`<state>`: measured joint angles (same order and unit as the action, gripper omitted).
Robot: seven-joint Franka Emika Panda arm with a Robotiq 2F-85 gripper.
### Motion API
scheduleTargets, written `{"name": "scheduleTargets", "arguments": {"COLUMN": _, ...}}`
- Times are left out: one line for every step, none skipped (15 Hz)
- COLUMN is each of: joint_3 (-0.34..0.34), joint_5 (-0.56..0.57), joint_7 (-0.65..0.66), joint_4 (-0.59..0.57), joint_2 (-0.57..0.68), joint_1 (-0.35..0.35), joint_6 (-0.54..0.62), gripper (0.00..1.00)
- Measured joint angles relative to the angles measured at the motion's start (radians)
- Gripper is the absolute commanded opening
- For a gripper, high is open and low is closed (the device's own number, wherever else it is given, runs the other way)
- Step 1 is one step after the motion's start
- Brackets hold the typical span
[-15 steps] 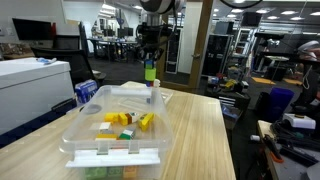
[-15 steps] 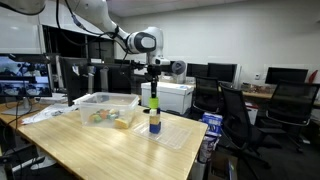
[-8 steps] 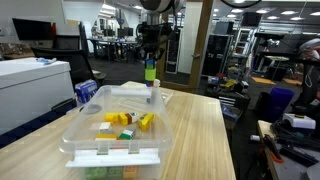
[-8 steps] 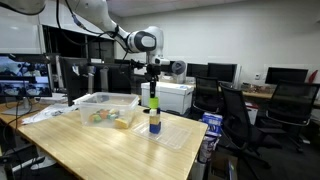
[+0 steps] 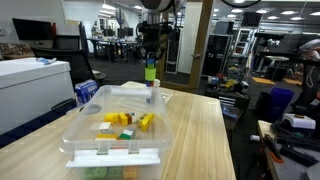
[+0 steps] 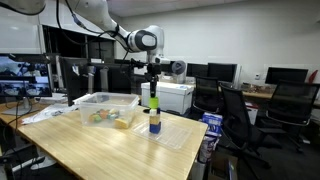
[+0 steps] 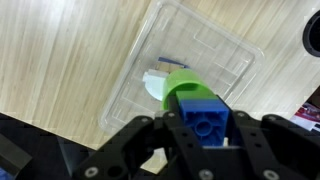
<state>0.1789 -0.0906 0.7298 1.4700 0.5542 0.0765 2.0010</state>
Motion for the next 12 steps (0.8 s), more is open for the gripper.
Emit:
{"name": "scheduleTargets", "arguments": {"joint_3": 0.001, "joint_5": 0.000, "joint_7": 0.003, "joint_4": 0.000, "joint_2": 0.000, "joint_1": 0.000, "joint_6": -0.003, "gripper": 0.11}}
{"name": "scheduleTargets", "arguments": {"joint_3": 0.002, "joint_5": 0.000, "joint_7": 0.005, "joint_4": 0.000, "joint_2": 0.000, "joint_1": 0.000, "joint_6": -0.006, "gripper": 0.11}}
{"name": "scheduleTargets", "arguments": {"joint_3": 0.004, "joint_5": 0.000, "joint_7": 0.006, "joint_4": 0.000, "joint_2": 0.000, "joint_1": 0.000, "joint_6": -0.008, "gripper": 0.11}}
{"name": "scheduleTargets", "arguments": {"joint_3": 0.005, "joint_5": 0.001, "joint_7": 0.007, "joint_4": 0.000, "joint_2": 0.000, "joint_1": 0.000, "joint_6": -0.010, "gripper": 0.11}}
{"name": "scheduleTargets", "arguments": {"joint_3": 0.006, "joint_5": 0.001, "joint_7": 0.008, "joint_4": 0.000, "joint_2": 0.000, "joint_1": 0.000, "joint_6": -0.010, "gripper": 0.11}}
{"name": "scheduleTargets", "arguments": {"joint_3": 0.007, "joint_5": 0.001, "joint_7": 0.010, "joint_4": 0.000, "joint_2": 0.000, "joint_1": 0.000, "joint_6": -0.011, "gripper": 0.11}}
{"name": "scheduleTargets", "arguments": {"joint_3": 0.008, "joint_5": 0.001, "joint_7": 0.010, "joint_4": 0.000, "joint_2": 0.000, "joint_1": 0.000, "joint_6": -0.011, "gripper": 0.11}}
{"name": "scheduleTargets", "arguments": {"joint_3": 0.009, "joint_5": 0.001, "joint_7": 0.011, "joint_4": 0.000, "joint_2": 0.000, "joint_1": 0.000, "joint_6": -0.011, "gripper": 0.11}}
{"name": "scheduleTargets", "arguments": {"joint_3": 0.010, "joint_5": 0.001, "joint_7": 0.012, "joint_4": 0.000, "joint_2": 0.000, "joint_1": 0.000, "joint_6": -0.011, "gripper": 0.11}}
{"name": "scheduleTargets", "arguments": {"joint_3": 0.011, "joint_5": 0.001, "joint_7": 0.012, "joint_4": 0.000, "joint_2": 0.000, "joint_1": 0.000, "joint_6": -0.011, "gripper": 0.11}}
{"name": "scheduleTargets", "arguments": {"joint_3": 0.012, "joint_5": 0.002, "joint_7": 0.012, "joint_4": 0.000, "joint_2": 0.000, "joint_1": 0.000, "joint_6": -0.011, "gripper": 0.11}}
{"name": "scheduleTargets", "arguments": {"joint_3": 0.013, "joint_5": 0.002, "joint_7": 0.012, "joint_4": 0.000, "joint_2": 0.000, "joint_1": 0.000, "joint_6": -0.011, "gripper": 0.11}}
